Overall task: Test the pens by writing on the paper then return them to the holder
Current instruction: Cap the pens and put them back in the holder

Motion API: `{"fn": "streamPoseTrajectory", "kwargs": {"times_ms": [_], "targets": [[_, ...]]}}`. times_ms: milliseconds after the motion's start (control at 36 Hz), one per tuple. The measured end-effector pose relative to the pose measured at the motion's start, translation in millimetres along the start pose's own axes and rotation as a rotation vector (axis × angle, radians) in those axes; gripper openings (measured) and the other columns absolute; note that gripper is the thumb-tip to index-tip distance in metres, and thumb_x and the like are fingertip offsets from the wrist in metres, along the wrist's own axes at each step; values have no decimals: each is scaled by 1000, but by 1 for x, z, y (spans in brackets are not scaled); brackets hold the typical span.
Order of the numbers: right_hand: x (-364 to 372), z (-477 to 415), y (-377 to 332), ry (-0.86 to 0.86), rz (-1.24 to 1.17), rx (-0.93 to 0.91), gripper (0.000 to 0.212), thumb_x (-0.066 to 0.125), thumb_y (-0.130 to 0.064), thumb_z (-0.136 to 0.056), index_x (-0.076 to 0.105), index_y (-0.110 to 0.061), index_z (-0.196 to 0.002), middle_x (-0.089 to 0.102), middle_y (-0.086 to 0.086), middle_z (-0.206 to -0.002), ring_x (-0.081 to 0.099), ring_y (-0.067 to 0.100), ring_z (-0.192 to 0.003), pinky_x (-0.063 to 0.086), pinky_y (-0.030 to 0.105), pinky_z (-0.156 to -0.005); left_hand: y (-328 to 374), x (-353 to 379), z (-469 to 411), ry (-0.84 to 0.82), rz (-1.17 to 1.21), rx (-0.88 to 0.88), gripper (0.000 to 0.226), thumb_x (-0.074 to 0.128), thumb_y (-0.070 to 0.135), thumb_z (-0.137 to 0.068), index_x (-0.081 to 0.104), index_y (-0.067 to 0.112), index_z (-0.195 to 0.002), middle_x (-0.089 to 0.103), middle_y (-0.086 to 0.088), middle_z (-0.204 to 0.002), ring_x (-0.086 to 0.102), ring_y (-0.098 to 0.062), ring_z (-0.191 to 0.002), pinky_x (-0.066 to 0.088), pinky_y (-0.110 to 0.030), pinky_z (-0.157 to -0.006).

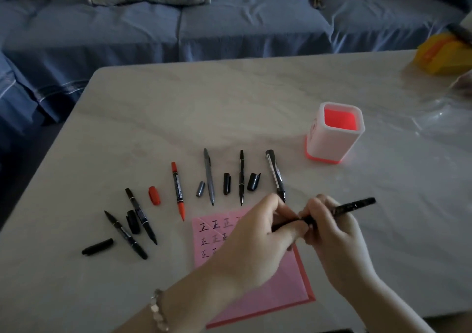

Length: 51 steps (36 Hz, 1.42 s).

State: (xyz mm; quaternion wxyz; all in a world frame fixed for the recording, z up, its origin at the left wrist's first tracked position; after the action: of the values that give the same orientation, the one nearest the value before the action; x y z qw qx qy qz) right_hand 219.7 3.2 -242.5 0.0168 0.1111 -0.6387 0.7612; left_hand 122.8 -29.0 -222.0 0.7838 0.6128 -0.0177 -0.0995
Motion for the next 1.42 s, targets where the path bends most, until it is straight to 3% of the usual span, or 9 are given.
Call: {"fn": "streamPoseTrajectory", "kwargs": {"times_ms": [167, 444, 583, 750, 806, 917, 1083, 1306, 1417], "targets": [[3, -10, 29, -62, -247, 214, 23, 58, -22, -80, 68, -3, -90, 66, 12, -81, 60, 19, -77, 54, 22, -69, 4, 1, -25, 106, -338, 153, 17, 41, 15, -96, 39, 29, -106, 61, 7, -92, 55, 1, -64, 46, -17, -59], [-101, -99, -87, 293, 799, -107, 24, 46, -17, -91, 64, -18, -106, 47, 4, -57, 46, 21, -50, 42, 28, -53, 13, -38, -54, 332, -869, 317, 27, 41, 12, -93, 53, 17, -117, 54, 5, -114, 48, -7, -103, 37, -20, -91], [-99, -127, -126, 288, 1276, -117, 27, 47, -7, -84, 68, -6, -100, 62, 18, -83, 52, 32, -75, 40, 31, -56, -3, -52, -89, 367, -1178, 154, 31, 40, 24, -95, 46, 16, -124, 49, 2, -125, 41, -17, -116, 32, -26, -93], [-93, -144, -111, 287, 1298, -119, 24, 49, 0, -78, 57, -8, -56, 54, 18, -78, 46, 31, -69, 30, 24, -46, -21, -47, -111, 326, -1394, 37, 28, 39, 31, -96, 52, 11, -110, 50, -4, -117, 42, -23, -110, 35, -31, -87], [-91, -146, -103, 283, 1267, -137, 19, 51, -2, -79, 59, -2, -63, 55, 19, -81, 49, 33, -76, 36, 25, -54, -25, -42, -115, 307, -1428, 29, 27, 40, 31, -95, 53, 10, -106, 50, -6, -116, 43, -24, -110, 34, -32, -87], [-97, -129, -95, 356, 1097, -154, 39, 55, -17, -84, 52, -13, -123, 49, 14, -123, 54, 31, -104, 42, 30, -81, -32, -36, -118, 290, -1412, -7, 15, 45, 23, -93, 52, 12, -101, 53, -7, -112, 43, -27, -111, 35, -32, -86], [-65, -72, -83, 335, 1105, -418, 30, 57, -9, -81, 60, -12, -110, 53, 10, -112, 49, 28, -104, 39, 29, -78, -37, -37, -110, 356, -1284, 31, 13, 47, 5, -88, 38, 13, -83, 43, -3, -86, 50, -24, -95, 35, -27, -77], [-7, -105, 22, -59, 1173, -12, 37, 54, -26, -87, 51, -13, -121, 55, 7, -118, 55, 25, -100, 45, 32, -79, -36, -59, -94, 449, -793, 45, 33, 55, 5, -87, 53, 6, -120, 49, -11, -117, 52, -20, -97, 36, -16, -77], [9, -122, 40, -59, 1265, 134, 43, 58, -30, -84, 46, -6, -117, 55, 14, -115, 55, 33, -104, 43, 33, -73, -15, -95, -66, 674, -549, 101, 23, 74, 13, -74, 70, 3, -94, 57, -1, -102, 51, -8, -91, 33, -3, -73]]}}
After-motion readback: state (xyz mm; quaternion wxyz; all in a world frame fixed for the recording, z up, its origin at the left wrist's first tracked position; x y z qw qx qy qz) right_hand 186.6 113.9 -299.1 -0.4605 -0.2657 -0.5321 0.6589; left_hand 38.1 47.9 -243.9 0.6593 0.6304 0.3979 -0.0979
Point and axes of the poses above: each hand's wrist, its own z-axis away from the middle knuckle, its own x-axis out of the palm, y = z × x, the point moved 10 cm from there along -z, towards the middle knuckle
